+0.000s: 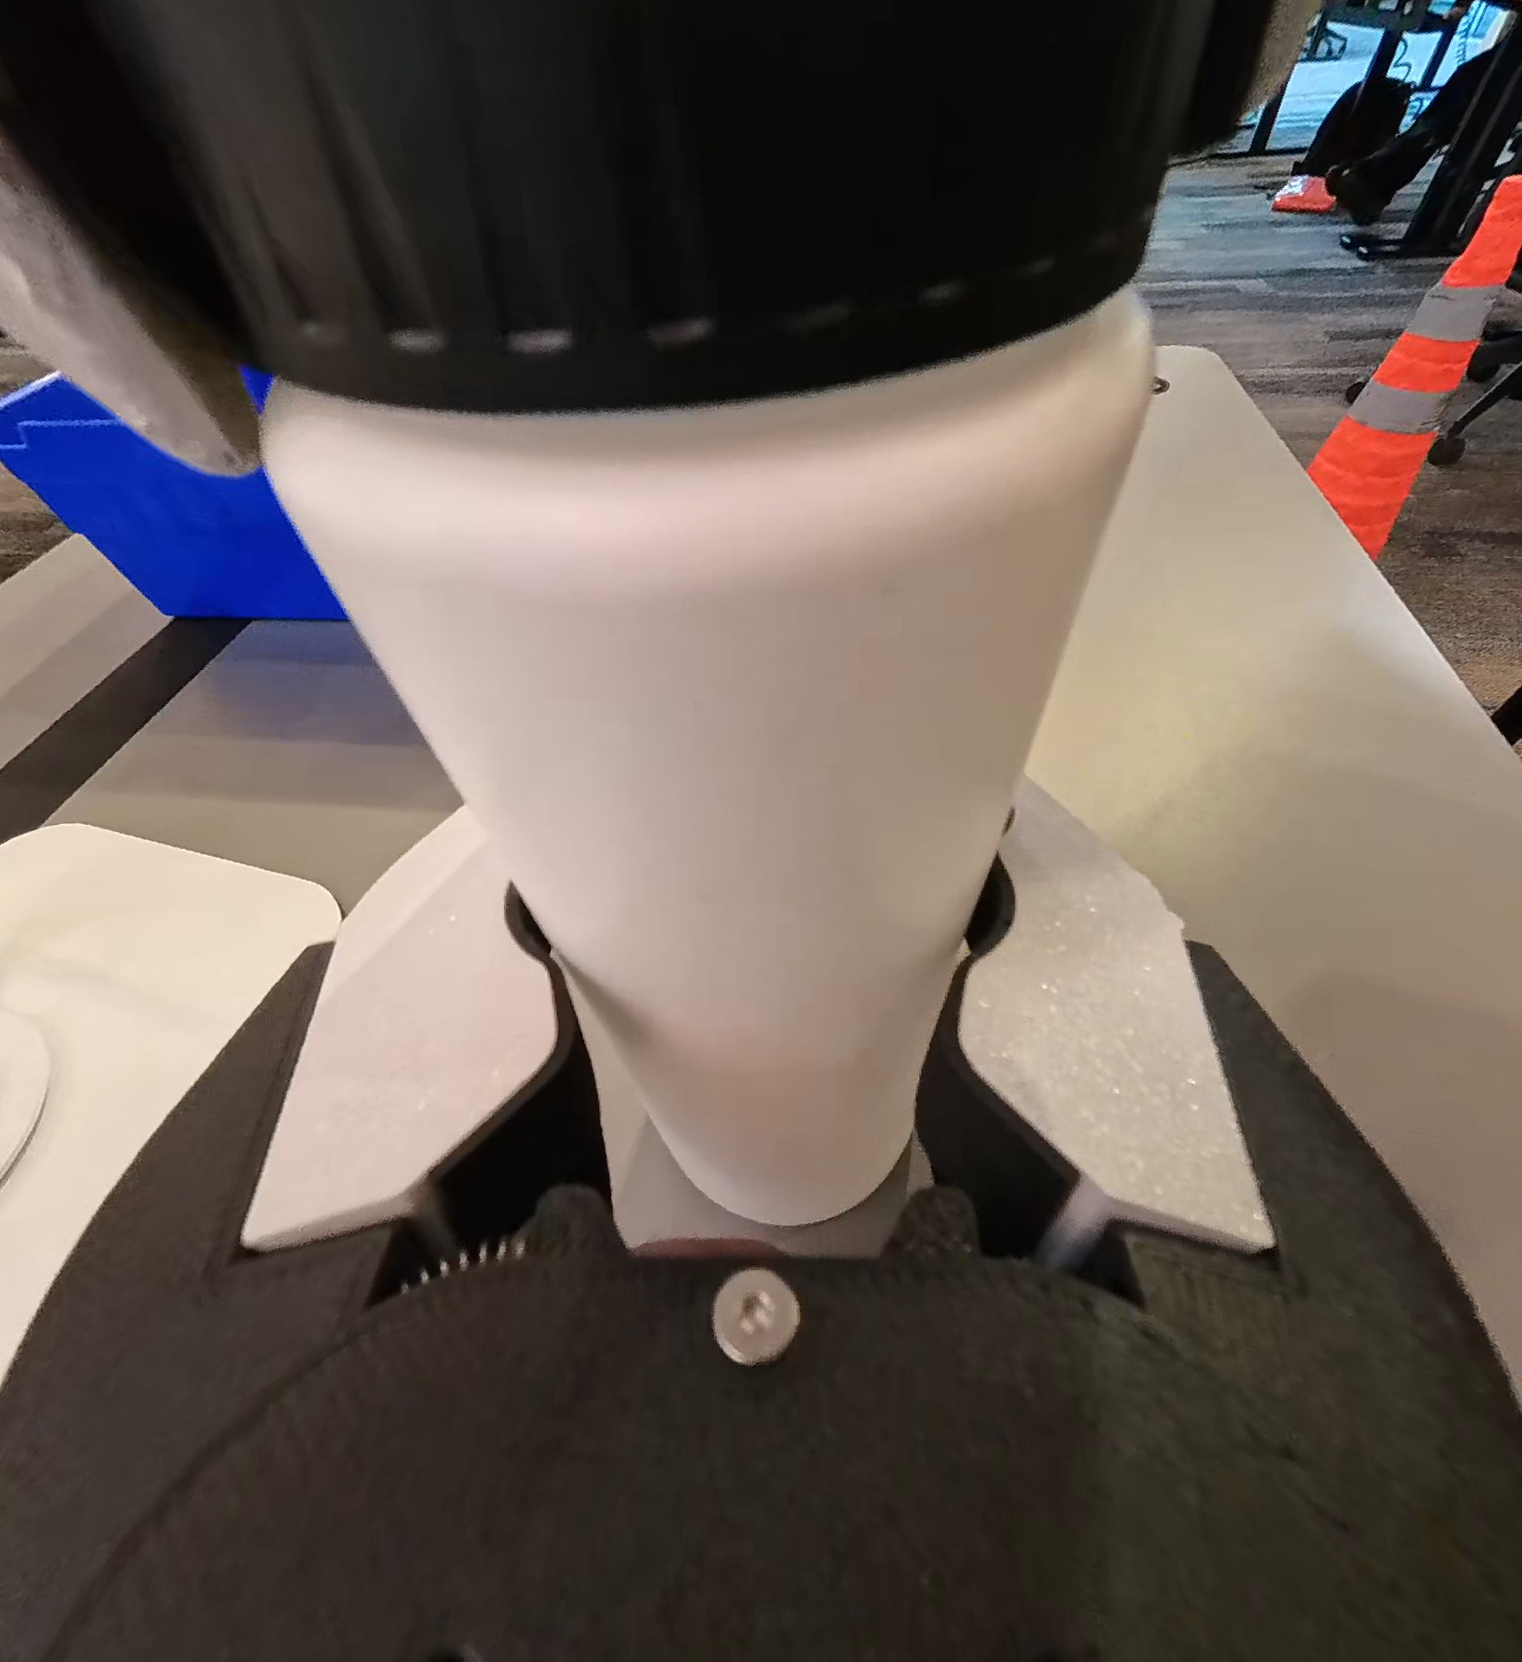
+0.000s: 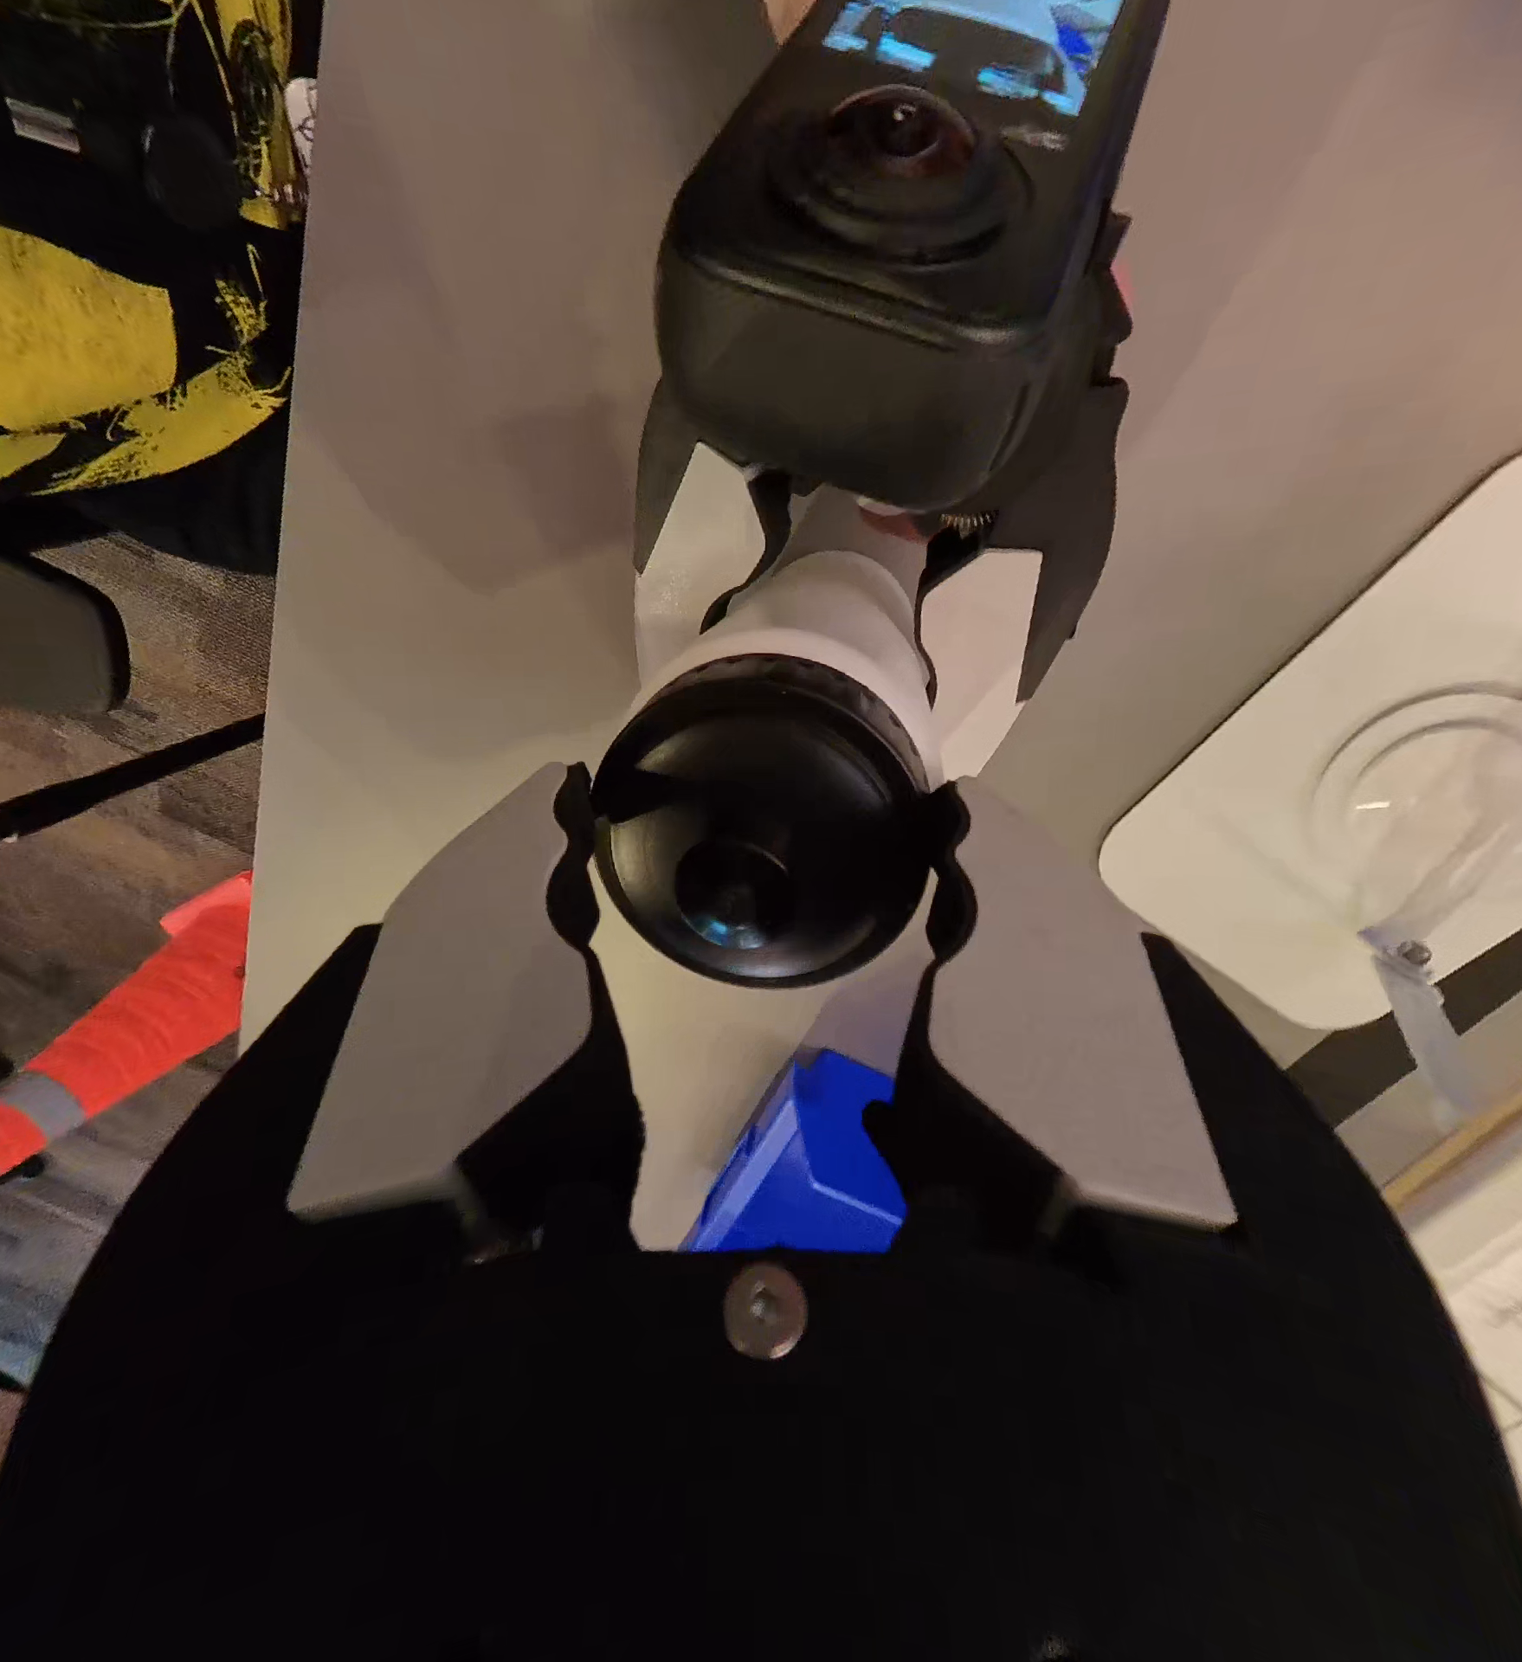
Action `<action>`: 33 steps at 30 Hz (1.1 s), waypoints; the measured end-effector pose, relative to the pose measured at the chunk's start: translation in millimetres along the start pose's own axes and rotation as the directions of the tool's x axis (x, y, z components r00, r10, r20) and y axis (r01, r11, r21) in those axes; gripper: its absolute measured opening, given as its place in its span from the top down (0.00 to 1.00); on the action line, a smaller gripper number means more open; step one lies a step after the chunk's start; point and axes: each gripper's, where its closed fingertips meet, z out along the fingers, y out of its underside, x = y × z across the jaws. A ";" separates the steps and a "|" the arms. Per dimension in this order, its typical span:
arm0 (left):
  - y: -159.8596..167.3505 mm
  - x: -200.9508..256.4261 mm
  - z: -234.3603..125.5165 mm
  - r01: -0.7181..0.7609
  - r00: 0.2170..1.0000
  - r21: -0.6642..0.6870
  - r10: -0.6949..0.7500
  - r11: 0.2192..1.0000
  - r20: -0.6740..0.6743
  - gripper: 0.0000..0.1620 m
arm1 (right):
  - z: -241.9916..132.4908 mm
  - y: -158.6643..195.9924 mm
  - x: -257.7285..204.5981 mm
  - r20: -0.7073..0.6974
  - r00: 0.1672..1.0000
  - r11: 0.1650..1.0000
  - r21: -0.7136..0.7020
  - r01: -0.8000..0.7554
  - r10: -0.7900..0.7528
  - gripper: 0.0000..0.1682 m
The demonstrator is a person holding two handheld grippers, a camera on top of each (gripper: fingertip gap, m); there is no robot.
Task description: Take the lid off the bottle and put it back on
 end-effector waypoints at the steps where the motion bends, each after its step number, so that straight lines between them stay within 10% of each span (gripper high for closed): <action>1: 0.1 -0.5 -0.2 0.002 1.000 -0.002 -0.002 1.000 0.001 0.44 | -0.9 0.4 1.3 -0.018 0.999 0.999 -0.006 -0.036 0.036 0.57; 6: -0.1 0.1 1.0 -0.003 1.000 -0.009 0.003 1.000 0.009 0.43 | -3.0 8.0 2.1 -0.100 0.907 0.911 0.087 -0.402 0.409 0.41; 13: 0.1 -0.3 0.4 0.003 1.000 -0.011 -0.003 1.000 0.010 0.43 | -1.7 6.0 -1.6 -0.044 0.786 0.772 0.227 -0.594 0.617 0.56; 21: -0.8 1.9 1.9 -0.010 1.000 -0.007 0.010 1.000 0.004 0.43 | -2.8 11.4 -4.6 -0.080 0.994 0.997 0.023 -0.076 0.078 0.57; 26: -1.1 1.8 2.6 -0.010 1.000 -0.008 0.010 1.000 0.004 0.43 | -3.9 15.2 -2.4 -0.036 0.949 0.941 -0.150 0.305 -0.313 0.57; 33: -0.3 0.4 0.8 0.008 1.000 -0.002 -0.008 1.000 -0.002 0.43 | -20.7 0.2 2.4 -0.193 0.980 0.998 -0.047 0.036 -0.045 0.49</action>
